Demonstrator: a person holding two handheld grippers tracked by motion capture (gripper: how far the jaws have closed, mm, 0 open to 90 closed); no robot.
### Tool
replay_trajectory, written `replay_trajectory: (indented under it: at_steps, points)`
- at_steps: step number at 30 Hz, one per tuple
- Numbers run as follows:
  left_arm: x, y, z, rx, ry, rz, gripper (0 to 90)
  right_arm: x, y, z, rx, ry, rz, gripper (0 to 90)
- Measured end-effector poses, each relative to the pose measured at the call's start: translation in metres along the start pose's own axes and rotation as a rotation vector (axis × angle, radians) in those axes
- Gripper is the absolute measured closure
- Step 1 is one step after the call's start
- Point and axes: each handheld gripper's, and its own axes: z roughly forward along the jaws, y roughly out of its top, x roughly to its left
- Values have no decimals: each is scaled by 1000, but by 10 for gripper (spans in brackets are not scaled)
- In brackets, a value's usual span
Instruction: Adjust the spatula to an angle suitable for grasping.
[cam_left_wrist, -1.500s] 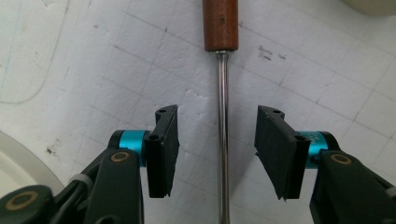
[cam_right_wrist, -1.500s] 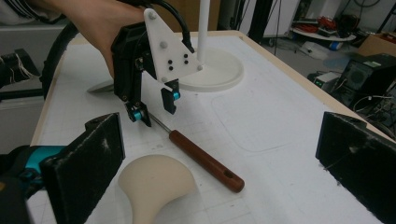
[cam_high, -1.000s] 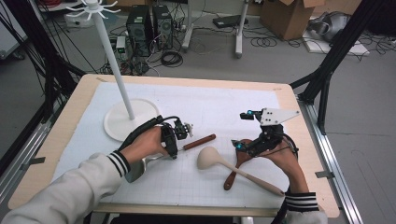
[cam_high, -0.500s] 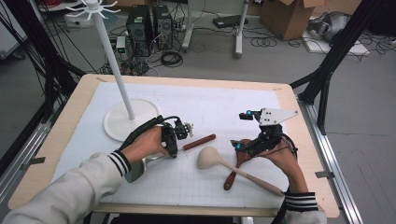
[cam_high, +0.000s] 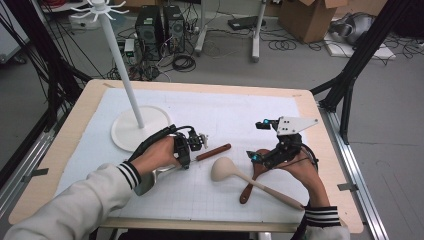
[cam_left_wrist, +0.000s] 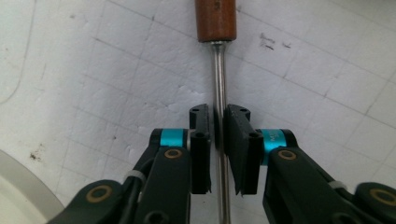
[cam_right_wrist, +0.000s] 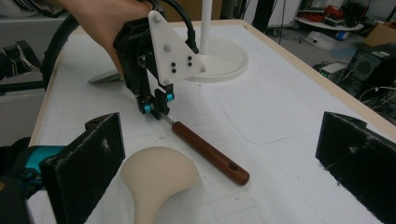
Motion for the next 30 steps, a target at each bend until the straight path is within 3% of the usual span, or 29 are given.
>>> replay_trajectory:
  at_steps: [7,10,11,15,30]
  points:
    - [0,-1,-1,-9,-6,-3,829,-1,-2,2,3,4,6,3]
    - [-2,-2,-2,-23,28,28,839,0,-2,3,12,6,9,3]
    - [-2,-2,-3,-23,22,30,839,0,-2,3,17,4,4,3]
    - [0,-5,-9,-45,24,16,840,0,-2,4,8,3,4,3]
    - [12,-30,-53,-246,22,-50,843,-4,2,4,-51,-2,29,3]
